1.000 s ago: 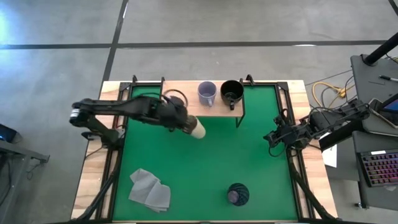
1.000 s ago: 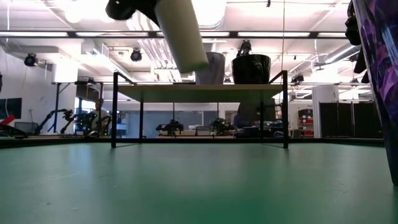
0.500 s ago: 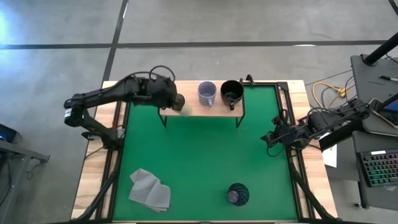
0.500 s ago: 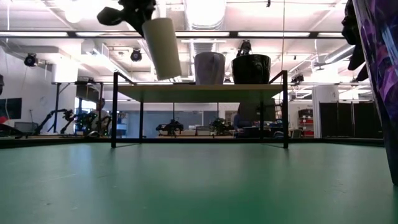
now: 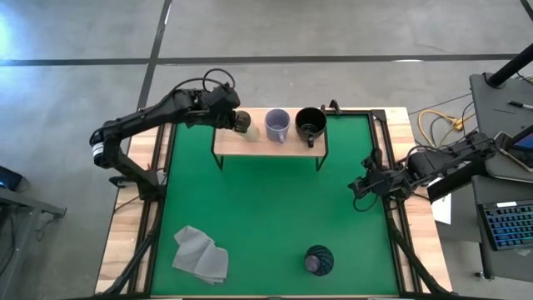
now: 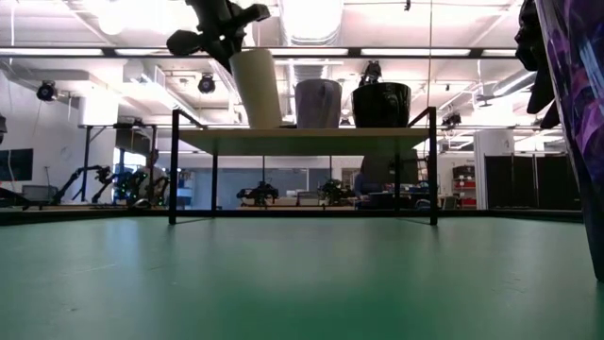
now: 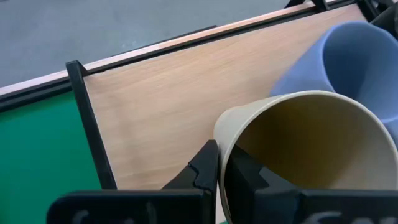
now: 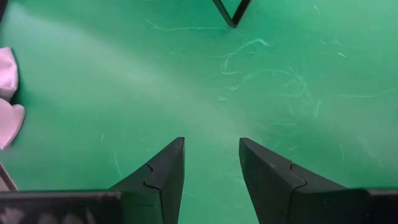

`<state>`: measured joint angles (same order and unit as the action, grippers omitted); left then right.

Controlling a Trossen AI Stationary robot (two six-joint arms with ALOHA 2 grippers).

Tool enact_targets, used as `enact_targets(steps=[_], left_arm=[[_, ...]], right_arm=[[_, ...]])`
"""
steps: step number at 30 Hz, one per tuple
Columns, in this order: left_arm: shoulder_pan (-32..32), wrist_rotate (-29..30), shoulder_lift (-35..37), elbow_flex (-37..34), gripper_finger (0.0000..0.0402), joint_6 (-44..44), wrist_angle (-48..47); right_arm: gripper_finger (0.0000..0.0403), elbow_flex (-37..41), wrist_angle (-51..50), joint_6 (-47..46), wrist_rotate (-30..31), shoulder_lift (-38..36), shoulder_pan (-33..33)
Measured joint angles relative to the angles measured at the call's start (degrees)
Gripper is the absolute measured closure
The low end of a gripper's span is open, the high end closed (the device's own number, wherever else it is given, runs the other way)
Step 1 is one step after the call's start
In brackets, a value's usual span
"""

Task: Stack small to large cups/mugs on shelf
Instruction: Put the white cup on the shelf

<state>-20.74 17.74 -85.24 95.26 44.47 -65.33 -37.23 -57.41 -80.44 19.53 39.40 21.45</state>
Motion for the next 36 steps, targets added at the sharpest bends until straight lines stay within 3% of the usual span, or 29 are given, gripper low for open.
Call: enact_targets(steps=[28,36], left_arm=[[-2.57,-3.90,-3.33,2.98,0.0401,-4.95,1.91],[-2.57,-4.01,-3.46,2.89,0.0383,-4.75,1.72]], right_arm=[[0.0257,0.00,0.74,-1.04,-0.07,0.04,0.00],[0.0257,0.00,0.74,-1.03,-0.04,0.04,0.02]])
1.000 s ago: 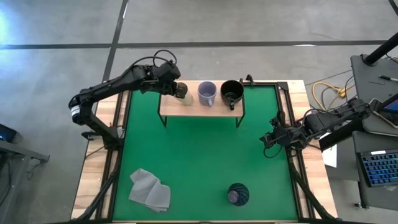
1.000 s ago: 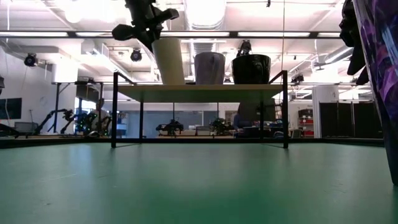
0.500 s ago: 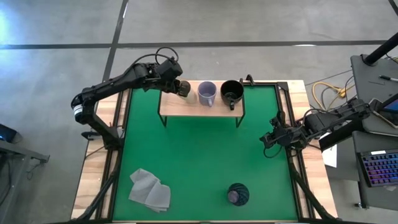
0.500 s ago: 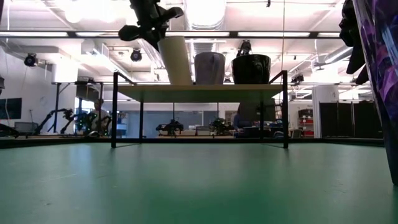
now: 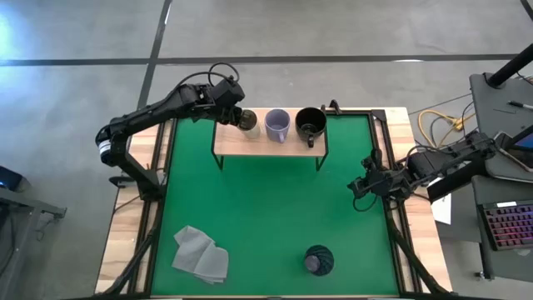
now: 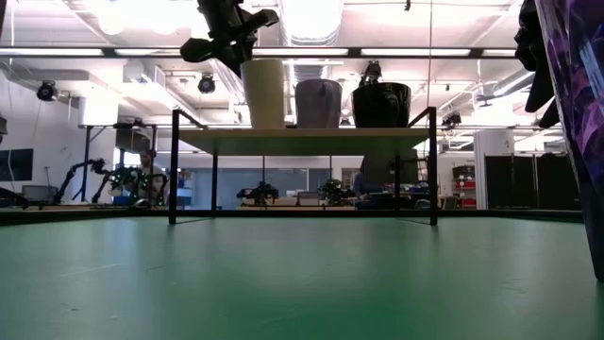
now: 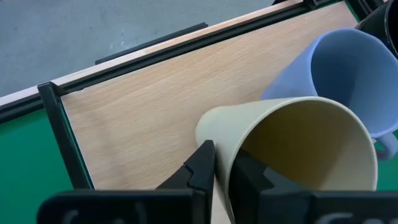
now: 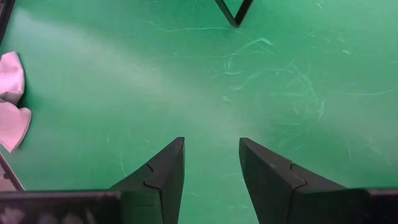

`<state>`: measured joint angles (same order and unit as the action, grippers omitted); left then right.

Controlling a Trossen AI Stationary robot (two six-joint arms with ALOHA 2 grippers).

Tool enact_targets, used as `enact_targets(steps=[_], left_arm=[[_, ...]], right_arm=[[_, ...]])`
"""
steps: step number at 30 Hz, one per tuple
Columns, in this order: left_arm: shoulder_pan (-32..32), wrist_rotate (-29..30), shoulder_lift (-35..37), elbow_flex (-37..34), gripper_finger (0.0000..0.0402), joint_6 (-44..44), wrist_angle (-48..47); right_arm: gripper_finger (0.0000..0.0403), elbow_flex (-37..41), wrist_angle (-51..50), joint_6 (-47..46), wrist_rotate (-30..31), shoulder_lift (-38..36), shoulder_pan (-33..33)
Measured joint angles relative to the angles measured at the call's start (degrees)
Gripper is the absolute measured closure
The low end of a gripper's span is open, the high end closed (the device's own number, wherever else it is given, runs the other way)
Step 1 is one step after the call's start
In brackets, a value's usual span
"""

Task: Stack small to large cups/mugs on shelf
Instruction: Put the white cup on the shelf

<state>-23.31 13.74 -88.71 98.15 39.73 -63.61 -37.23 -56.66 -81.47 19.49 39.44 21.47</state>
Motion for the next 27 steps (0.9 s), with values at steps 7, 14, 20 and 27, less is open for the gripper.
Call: enact_targets(steps=[7,14,20,27], left_arm=[[0.00,0.09,0.00,0.00,0.0381,0.13,0.26],[0.00,0.42,-0.24,-0.07,0.0381,0.41,0.73],[0.00,1.14,-0.24,0.02,0.0381,0.23,2.61],[0.00,1.03,-0.24,-0.43,0.0369,0.20,2.66]], right_arm=[[0.0257,0.00,-0.02,0.36,0.02,0.00,0.00],[0.0257,0.00,-0.04,0.52,0.02,0.00,-0.02],[0.0257,0.00,-0.04,0.25,0.02,0.00,0.00],[0.0257,0.00,-0.03,0.23,0.02,0.00,-0.01]])
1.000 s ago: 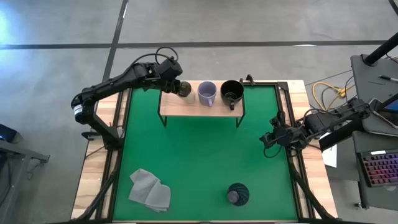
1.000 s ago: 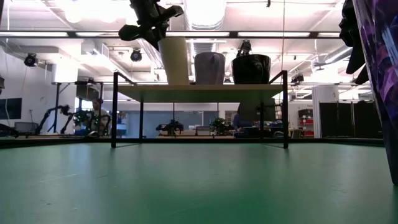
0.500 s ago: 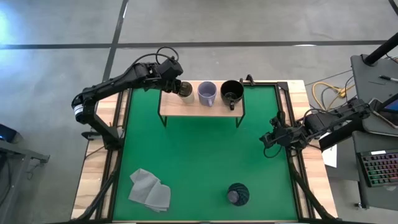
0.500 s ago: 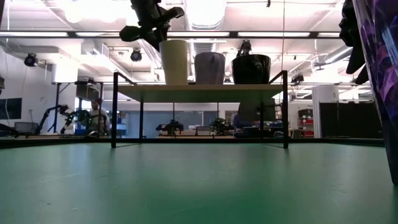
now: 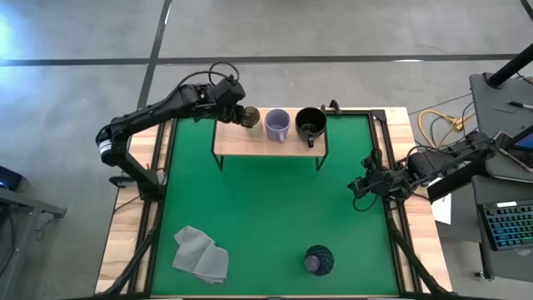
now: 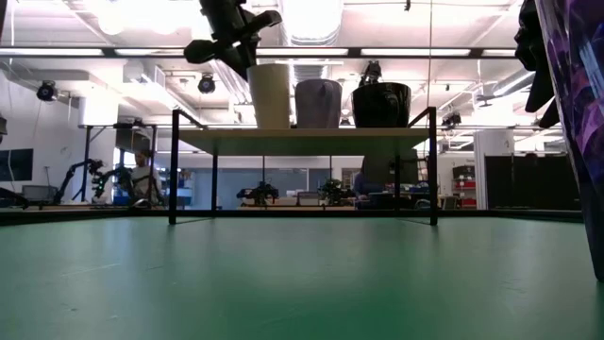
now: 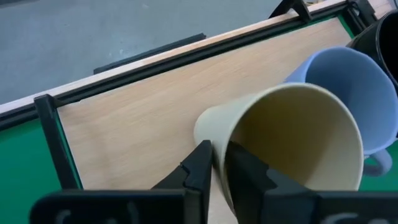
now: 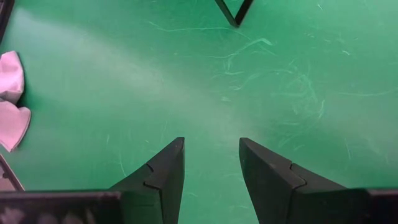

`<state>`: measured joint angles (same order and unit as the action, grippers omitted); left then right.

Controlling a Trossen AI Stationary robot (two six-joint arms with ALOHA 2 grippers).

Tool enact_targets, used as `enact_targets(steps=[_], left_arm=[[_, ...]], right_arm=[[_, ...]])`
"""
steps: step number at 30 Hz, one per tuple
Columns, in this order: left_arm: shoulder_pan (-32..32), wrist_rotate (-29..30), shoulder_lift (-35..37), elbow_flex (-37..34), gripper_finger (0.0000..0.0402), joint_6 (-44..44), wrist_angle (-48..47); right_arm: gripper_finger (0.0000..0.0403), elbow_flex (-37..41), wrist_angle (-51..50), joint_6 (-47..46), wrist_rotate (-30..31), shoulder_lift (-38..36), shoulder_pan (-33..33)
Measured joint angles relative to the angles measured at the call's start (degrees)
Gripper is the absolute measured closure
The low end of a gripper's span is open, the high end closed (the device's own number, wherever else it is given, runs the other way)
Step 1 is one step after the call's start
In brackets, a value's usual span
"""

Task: Stack small to large cups/mugs on shelf
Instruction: Put the white cup on the shelf

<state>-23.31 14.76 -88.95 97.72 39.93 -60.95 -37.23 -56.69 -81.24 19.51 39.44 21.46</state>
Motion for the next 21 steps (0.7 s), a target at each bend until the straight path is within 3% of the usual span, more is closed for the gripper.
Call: enact_targets(steps=[11,21], left_arm=[[0.00,-0.50,0.00,-0.01,0.0298,0.10,0.00],[0.00,-1.49,0.43,-0.01,0.0285,0.10,0.01]], right_arm=[[0.0257,0.00,-0.01,0.23,0.00,0.00,-0.01],[0.0257,0.00,-0.03,0.45,0.00,0.00,-0.01]])
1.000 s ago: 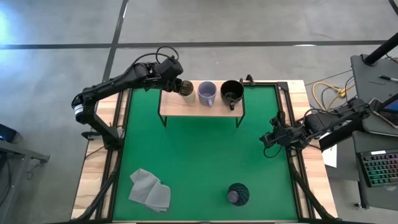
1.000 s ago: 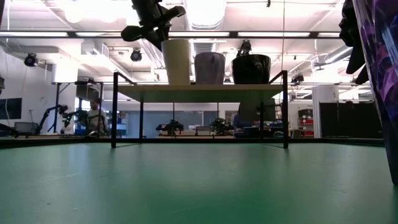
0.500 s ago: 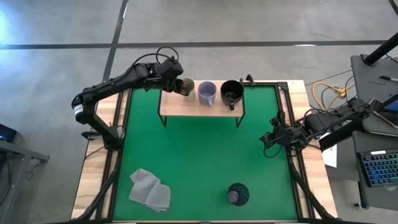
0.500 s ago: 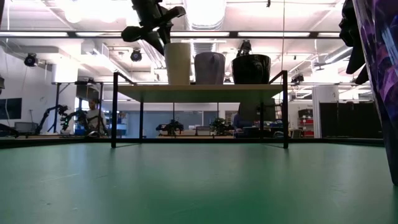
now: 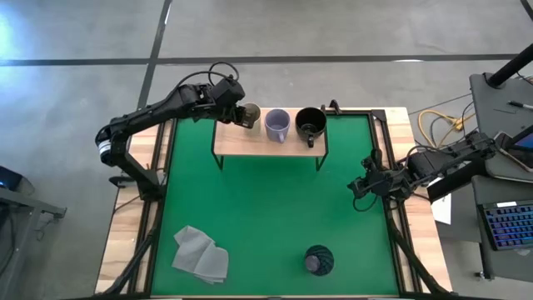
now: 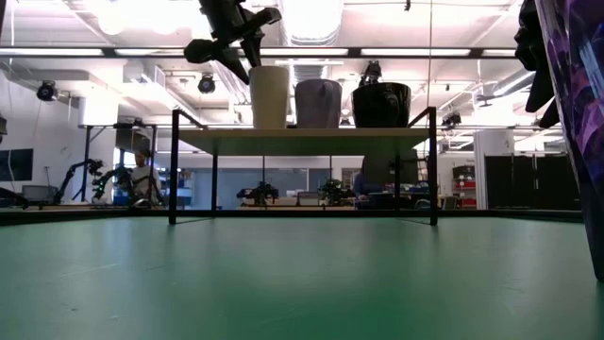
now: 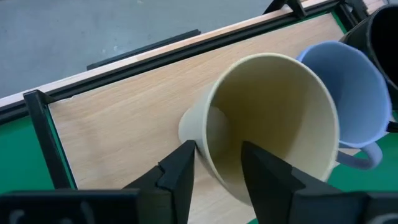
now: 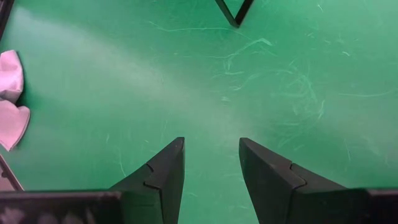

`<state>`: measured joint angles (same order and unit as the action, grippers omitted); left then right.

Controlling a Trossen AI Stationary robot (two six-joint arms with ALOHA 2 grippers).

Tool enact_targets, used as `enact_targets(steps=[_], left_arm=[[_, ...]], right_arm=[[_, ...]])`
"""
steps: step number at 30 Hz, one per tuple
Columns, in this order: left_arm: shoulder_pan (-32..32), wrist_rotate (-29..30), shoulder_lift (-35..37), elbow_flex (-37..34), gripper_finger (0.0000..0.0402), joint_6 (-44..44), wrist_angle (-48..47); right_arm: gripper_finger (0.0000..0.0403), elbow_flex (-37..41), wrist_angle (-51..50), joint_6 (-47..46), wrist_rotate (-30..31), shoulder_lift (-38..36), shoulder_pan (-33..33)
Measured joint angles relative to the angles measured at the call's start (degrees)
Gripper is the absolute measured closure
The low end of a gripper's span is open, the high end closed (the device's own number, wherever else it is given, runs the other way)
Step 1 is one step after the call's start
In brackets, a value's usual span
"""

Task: Stack small to large cups/mugs on shelf
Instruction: Put the white cup on the shelf, then put the violet glass on the shelf

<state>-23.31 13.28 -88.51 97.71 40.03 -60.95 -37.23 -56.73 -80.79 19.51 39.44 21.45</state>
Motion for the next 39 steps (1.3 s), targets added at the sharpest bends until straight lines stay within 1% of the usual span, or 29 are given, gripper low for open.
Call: enact_targets(steps=[10,16,18,21,23,25,28,31,34,36,39], left_arm=[[0.00,0.84,2.92,0.02,0.0285,-0.15,0.58],[0.63,0.98,3.53,0.02,0.0285,-0.07,0.61],[1.52,0.97,4.06,0.02,0.0285,-0.06,0.78],[3.64,0.81,5.31,0.02,0.0285,-0.06,0.88],[6.03,0.78,6.78,0.02,0.0285,-0.07,1.08],[9.86,0.58,8.27,0.02,0.0285,-1.07,2.76],[17.29,0.41,10.76,-0.48,0.0285,-2.72,7.70],[24.67,0.37,12.18,-1.36,0.0285,-2.83,12.65],[30.83,0.53,11.88,-1.49,0.0285,-0.15,13.34],[34.69,0.68,10.92,-1.49,0.0285,0.08,13.33],[39.85,0.64,8.41,-1.51,0.0285,1.29,13.22]], right_arm=[[0.0257,0.00,-0.04,0.00,0.00,-0.02,0.00],[0.0257,0.00,-0.04,-0.07,-0.04,-0.02,0.01],[0.0257,0.00,0.04,-0.17,-0.94,-0.02,0.02],[0.0257,0.00,0.86,0.65,-4.96,-0.02,0.16],[0.0257,0.00,3.20,1.97,-7.41,0.00,0.95],[0.0257,0.00,7.69,3.41,-8.50,-0.01,2.19],[0.0257,0.00,14.58,4.33,-9.01,0.11,4.24],[0.0257,0.00,18.20,3.83,-9.87,0.89,5.96],[0.0257,0.00,19.81,3.42,-13.90,2.54,7.48],[0.0257,-0.19,21.65,3.55,-16.99,4.47,8.86],[0.0257,-2.50,22.52,4.84,-18.38,9.33,11.28]])
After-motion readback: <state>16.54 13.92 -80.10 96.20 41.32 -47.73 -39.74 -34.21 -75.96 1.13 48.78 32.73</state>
